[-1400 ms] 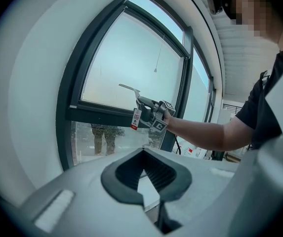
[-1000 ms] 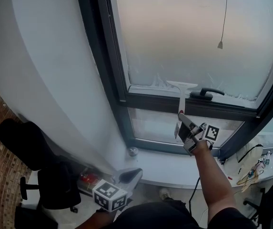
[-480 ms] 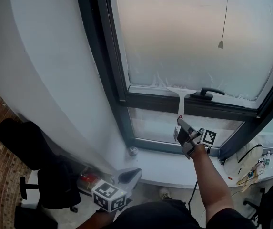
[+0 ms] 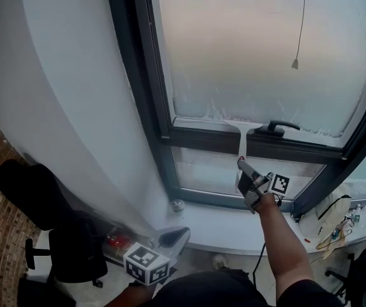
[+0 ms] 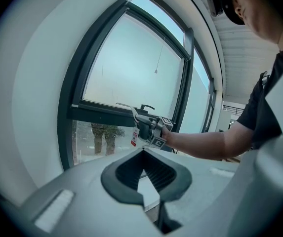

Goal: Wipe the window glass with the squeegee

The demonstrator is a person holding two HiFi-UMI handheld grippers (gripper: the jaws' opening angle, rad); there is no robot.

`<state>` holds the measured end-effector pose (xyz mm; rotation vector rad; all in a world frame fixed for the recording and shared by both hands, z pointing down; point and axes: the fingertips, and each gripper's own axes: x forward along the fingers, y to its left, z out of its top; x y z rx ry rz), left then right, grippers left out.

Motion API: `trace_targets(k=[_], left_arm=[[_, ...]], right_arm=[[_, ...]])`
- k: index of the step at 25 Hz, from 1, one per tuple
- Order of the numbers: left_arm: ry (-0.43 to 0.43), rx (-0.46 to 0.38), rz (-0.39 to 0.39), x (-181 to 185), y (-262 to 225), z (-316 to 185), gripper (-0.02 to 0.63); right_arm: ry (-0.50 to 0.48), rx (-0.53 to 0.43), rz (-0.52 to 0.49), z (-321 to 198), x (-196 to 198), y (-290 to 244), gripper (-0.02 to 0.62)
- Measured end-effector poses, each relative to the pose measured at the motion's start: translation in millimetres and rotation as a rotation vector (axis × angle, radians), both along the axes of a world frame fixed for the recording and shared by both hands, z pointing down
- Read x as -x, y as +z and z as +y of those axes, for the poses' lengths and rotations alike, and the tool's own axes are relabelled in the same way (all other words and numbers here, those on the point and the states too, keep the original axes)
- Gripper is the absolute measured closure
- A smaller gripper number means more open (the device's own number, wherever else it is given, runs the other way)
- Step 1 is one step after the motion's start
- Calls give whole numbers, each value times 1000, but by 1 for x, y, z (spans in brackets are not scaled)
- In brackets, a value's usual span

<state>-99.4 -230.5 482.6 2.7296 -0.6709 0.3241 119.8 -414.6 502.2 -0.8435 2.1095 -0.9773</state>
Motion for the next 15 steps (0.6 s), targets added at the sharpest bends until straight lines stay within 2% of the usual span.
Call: trace_targets(k=[8, 15], left_arm=[[15, -7, 31, 10, -5, 6, 606], [92, 2, 47, 17, 0, 32, 606]], right_arm=[[-4, -70, 24, 23, 17, -29, 515], [47, -103, 25, 81, 29, -52, 515]])
